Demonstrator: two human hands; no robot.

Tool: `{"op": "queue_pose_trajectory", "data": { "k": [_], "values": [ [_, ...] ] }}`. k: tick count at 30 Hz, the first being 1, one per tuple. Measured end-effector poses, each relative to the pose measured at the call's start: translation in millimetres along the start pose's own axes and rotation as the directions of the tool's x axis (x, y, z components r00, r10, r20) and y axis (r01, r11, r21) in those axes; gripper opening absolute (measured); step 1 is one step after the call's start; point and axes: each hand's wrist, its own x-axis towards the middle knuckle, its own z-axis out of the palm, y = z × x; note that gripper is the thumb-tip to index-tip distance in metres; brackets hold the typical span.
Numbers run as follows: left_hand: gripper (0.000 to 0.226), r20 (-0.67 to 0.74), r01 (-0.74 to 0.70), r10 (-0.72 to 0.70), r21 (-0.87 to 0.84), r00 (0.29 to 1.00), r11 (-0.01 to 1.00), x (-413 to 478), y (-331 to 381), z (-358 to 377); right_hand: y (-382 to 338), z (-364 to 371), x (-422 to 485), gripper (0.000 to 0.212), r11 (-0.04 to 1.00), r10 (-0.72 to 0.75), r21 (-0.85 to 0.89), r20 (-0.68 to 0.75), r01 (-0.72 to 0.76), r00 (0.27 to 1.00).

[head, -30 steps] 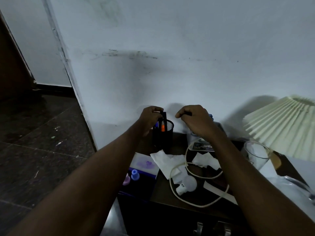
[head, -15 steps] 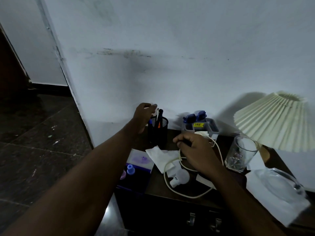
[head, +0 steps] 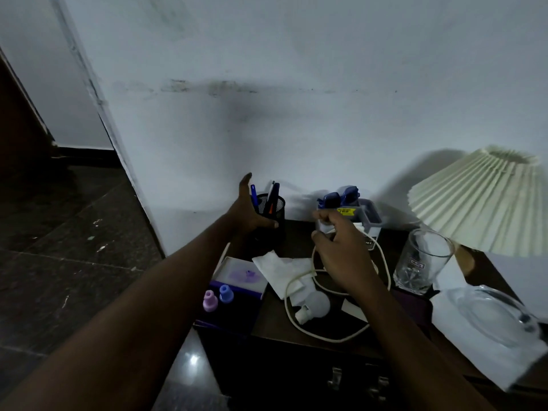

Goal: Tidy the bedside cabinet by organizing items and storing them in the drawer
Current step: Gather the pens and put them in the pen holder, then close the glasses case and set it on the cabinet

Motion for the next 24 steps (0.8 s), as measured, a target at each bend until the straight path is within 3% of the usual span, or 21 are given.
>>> {"op": "queue_pose_trajectory", "data": {
  "k": [7, 9, 12, 14, 17, 19, 21, 22, 24],
  "values": [
    [0.159, 0.013, 0.020, -0.020, -0.003, 1.000, 1.000, -12.5, -1.3, 3.8, 12.9, -6.9, 1.1, 0.035, 0.985, 0.037, -0.174, 0.098, -0.020, 0.994],
    [0.153, -0.103, -0.013, 0.019, 0.054, 0.994, 0.998, -30.1, 5.7, 13.9, 14.5, -13.1, -0.3, 0.033, 0.965, 0.058, -0.260, 0.188, -0.007, 0.980],
    [0.116, -0.323, -0.100, 0.178, 0.243, 0.929, 0.965, -76.5, 24.0, 33.3, 6.7, -25.5, -9.4, 0.021, 0.881, 0.055, -0.466, 0.285, 0.088, 0.957],
    [0.086, -0.331, -0.136, 0.270, 0.377, 0.904, 0.916, -112.5, 35.1, 50.9, -1.5, -39.1, -14.5, 0.016, 0.801, 0.051, -0.580, 0.316, 0.150, 0.948],
    [0.056, -0.140, -0.158, 0.271, 0.533, 0.952, 0.831, -159.6, 46.5, 78.6, -16.1, -78.4, -22.8, 0.018, 0.800, 0.028, -0.594, 0.173, 0.081, 0.985],
    [0.049, -0.092, -0.128, 0.215, 0.563, 0.972, 0.817, -182.8, 46.8, 95.2, -21.8, -110.1, -32.4, 0.018, 0.860, -0.038, -0.511, -0.075, -0.005, 0.996],
    [0.044, -0.099, -0.130, 0.231, 0.588, 0.968, 0.799, -200.7, 42.2, 109.4, -17.7, -130.4, -54.9, 0.018, 0.874, -0.063, -0.480, -0.270, -0.077, 0.961],
    [0.042, -0.089, -0.153, 0.257, 0.605, 0.962, 0.781, -207.2, 39.2, 116.8, -11.0, -134.2, -68.9, 0.016, 0.847, -0.071, -0.522, -0.295, -0.099, 0.953],
    [0.046, -0.001, -0.235, 0.307, 0.642, 0.952, 0.730, -212.8, 36.2, 130.6, 6.5, -131.9, -93.4, 0.014, 0.776, 0.015, -0.616, -0.193, -0.133, 0.981]
  ]
}}
